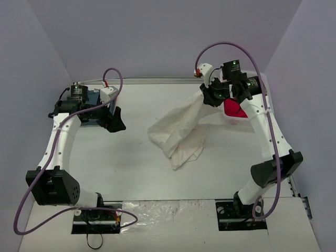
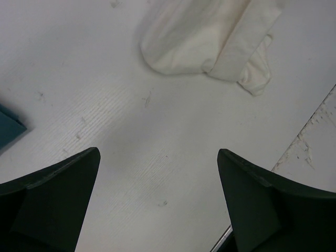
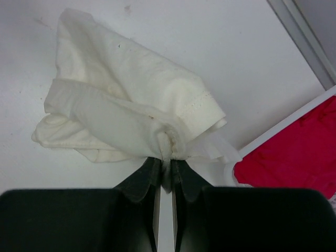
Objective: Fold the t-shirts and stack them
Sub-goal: Flatten out the tshirt
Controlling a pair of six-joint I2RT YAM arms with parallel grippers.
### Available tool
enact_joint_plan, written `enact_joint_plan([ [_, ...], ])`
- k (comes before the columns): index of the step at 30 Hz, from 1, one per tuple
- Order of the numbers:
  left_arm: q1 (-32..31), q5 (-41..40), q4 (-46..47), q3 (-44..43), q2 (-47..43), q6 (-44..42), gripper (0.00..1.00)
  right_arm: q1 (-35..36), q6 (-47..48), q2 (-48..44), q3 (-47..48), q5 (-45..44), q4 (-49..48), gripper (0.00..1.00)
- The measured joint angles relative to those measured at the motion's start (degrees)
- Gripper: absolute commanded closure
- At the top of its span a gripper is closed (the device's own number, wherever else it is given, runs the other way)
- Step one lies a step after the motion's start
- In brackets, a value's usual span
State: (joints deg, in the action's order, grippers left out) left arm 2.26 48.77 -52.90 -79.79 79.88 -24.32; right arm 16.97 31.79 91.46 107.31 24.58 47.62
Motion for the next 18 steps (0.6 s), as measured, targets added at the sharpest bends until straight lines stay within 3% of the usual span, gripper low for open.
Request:
enact_joint_plan([
  [11,-17.5,-0.5,7.0,-5.0,10.8,10.2,0.06,0.5,-0.2,4.8,8.7,-2.7,1.9,1.0],
  [18,-20.7,-3.4,17.1,-2.5,16.9,19.1,0.06,1.7,-0.2,1.1,9.0,-1.1,2.1,1.0],
])
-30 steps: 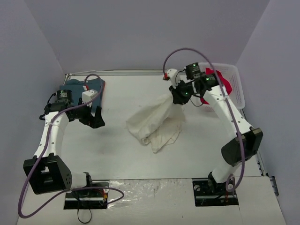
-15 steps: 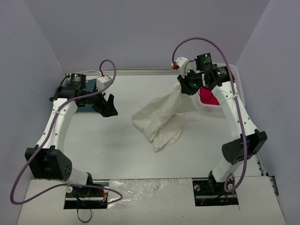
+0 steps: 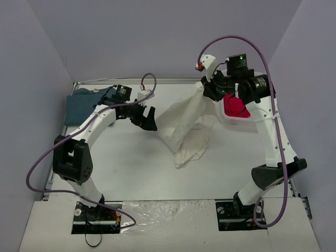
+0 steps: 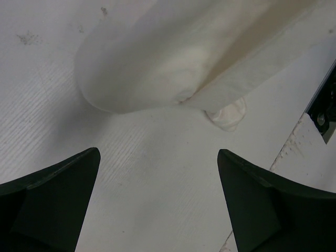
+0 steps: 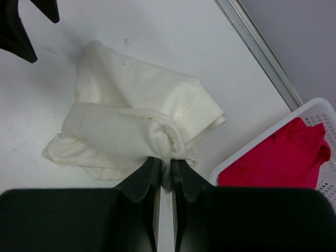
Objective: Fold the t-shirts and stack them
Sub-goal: Flatten out the tshirt
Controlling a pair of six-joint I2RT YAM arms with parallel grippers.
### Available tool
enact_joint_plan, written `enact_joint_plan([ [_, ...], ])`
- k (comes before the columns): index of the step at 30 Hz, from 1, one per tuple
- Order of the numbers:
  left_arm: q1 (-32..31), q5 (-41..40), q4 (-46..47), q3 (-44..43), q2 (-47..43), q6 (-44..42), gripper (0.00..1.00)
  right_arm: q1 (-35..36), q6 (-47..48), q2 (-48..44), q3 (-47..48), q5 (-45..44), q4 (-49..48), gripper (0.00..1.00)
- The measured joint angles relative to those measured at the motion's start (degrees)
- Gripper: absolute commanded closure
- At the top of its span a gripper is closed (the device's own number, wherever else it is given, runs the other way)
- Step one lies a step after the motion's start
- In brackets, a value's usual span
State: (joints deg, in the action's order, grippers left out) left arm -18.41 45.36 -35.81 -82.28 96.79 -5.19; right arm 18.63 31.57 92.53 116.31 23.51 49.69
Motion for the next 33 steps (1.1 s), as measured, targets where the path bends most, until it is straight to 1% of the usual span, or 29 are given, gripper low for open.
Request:
enact_joint_plan([
  [4,0.5,-1.2,3.7,-0.7,0.3,4.3,0.06,0.5,0.1,-1.9,-3.5,0.7,-0.5,1.0],
  [8,3.0,-2.2,5.6,-2.6,-1.7,6.8,0.06,0.9,0.0,-0.3,-4.9,0.7,-0.7,1.0],
  [11,8.4,-3.5,6.4,-1.9,-7.6,8.4,0.06,2.1,0.0,3.1,-4.0,-0.2,-1.2,1.0],
  [15,17.2,-7.1,7.5,2.0,-19.5,8.2,0.06,6.3,-0.2,10.3,1.2,-2.3,-2.0,1.0],
  [17,18.8,-8.2,7.8,4.3,-24.8,7.6,0.06,9.2,-0.4,14.3,4.6,-3.1,-2.5,1.0],
  [19,18.3,-7.3,8.7,6.8,-28.7,7.0,0.06,12.0,-0.6,17.3,7.4,-3.6,-2.9,1.0],
  [22,16.9,-2.5,12.5,11.7,-31.0,7.1,0.06,16.4,-1.6,21.0,11.4,-4.6,-2.9,1.0],
  [24,15.1,-0.8,15.8,15.1,-29.8,7.1,0.06,18.7,-2.2,22.3,13.2,-4.7,-3.1,1.0],
  [28,10.5,-0.9,20.8,19.6,-26.3,6.2,0.06,21.1,-3.9,22.9,15.3,-4.7,-3.0,1.0],
  [31,8.3,0.0,27.7,25.0,-25.6,7.0,0.06,20.9,-4.7,22.8,16.1,-4.7,-3.1,1.0],
  [33,8.0,1.2,35.2,28.4,-24.7,9.9,0.06,20.7,-5.0,22.7,16.1,-4.7,-3.0,1.0],
])
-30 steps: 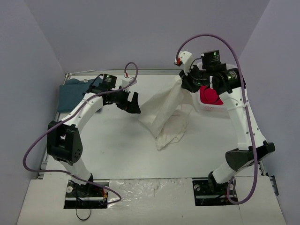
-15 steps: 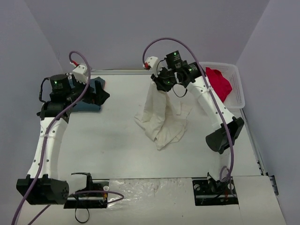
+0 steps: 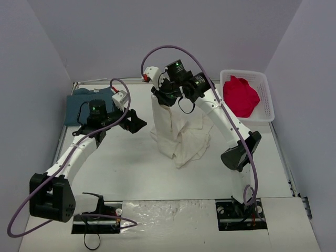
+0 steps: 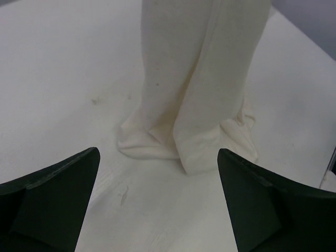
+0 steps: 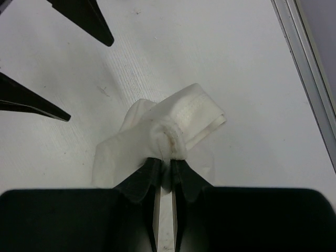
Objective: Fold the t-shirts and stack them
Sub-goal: Flatten out the tshirt
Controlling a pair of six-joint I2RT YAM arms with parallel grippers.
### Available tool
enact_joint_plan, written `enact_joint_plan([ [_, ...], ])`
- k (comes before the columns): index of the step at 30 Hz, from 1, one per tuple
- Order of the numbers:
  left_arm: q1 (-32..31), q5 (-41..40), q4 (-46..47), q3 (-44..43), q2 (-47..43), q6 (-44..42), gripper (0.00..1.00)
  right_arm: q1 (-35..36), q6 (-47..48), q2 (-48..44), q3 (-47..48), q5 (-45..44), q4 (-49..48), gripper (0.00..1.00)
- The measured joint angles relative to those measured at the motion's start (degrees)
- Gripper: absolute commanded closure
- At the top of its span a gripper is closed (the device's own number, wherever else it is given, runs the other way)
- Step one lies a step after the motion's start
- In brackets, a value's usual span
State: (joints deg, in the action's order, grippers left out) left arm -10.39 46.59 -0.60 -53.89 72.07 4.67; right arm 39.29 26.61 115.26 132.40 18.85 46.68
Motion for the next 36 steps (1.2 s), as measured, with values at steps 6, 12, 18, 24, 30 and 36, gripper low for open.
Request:
enact_joint_plan([
  [6,-0.9,3.0,28.2,8.3,6.6,10.8,0.06,-0.7,-0.2,-0.7,-0.9,0.1,0.5,1.0],
  [12,-2.4,5.9,42.5,8.2,10.9,16.6,0.06,-0.7,-0.2,-1.0,-1.3,0.7,1.1,1.0],
  [18,-3.8,10.6,50.0,4.5,15.5,21.4,0.21,-0.7,0.0,-1.0,-1.5,1.1,1.3,1.0],
  [24,-6.3,13.3,50.6,2.7,17.3,21.5,0.25,-0.7,0.1,-1.0,-1.6,1.2,1.7,1.0],
  [30,-8.0,14.8,50.8,-0.1,20.5,21.9,0.56,-0.7,0.3,-1.0,-1.6,1.6,2.4,1.0],
  [36,-8.3,16.9,51.9,-3.2,23.9,23.6,0.98,-0.7,0.6,-1.0,-1.9,1.6,2.5,0.96],
])
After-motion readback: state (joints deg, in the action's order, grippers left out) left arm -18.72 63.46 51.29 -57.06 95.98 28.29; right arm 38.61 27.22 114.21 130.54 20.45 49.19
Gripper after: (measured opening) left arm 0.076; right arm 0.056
